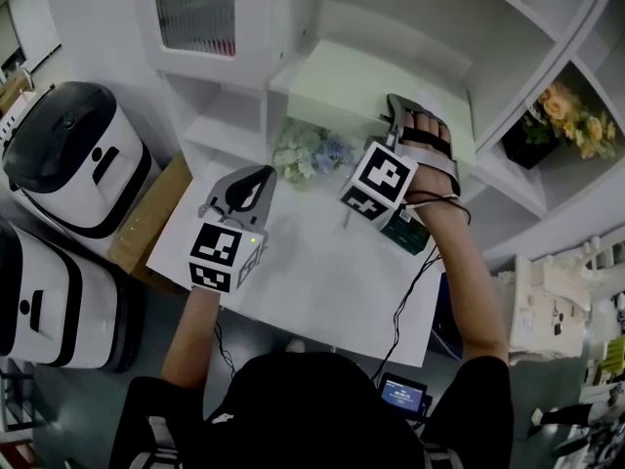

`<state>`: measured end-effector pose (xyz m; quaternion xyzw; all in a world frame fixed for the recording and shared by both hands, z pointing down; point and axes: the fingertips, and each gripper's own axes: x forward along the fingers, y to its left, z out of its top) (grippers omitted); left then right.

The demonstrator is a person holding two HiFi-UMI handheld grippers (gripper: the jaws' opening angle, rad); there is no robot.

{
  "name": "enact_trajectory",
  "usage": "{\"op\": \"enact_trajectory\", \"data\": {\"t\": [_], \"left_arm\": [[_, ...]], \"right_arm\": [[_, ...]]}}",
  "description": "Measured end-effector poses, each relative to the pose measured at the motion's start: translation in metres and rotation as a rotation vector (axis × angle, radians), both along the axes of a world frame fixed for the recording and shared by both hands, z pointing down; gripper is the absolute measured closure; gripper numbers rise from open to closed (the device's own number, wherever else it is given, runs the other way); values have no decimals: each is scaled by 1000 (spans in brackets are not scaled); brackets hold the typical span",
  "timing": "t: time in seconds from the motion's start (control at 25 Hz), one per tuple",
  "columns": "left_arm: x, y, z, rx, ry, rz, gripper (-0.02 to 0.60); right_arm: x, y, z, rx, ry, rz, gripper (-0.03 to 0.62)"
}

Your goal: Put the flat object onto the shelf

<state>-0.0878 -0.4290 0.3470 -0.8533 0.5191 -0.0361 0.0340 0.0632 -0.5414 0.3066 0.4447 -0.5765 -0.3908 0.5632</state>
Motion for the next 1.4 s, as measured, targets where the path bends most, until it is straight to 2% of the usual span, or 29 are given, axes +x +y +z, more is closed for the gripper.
{"op": "enact_trajectory", "data": {"t": [0.36, 0.68, 1.4], "left_arm": [[10, -1, 11, -24, -11, 22, 572], [11, -2, 18, -36, -12, 17, 572], [6, -10, 29, -65, -12, -2, 572]], "right_arm": [[5, -20, 4, -15, -15, 23, 230], [6, -35, 8, -25, -20, 32, 196], [12, -61, 11, -37, -25, 85, 178]]}}
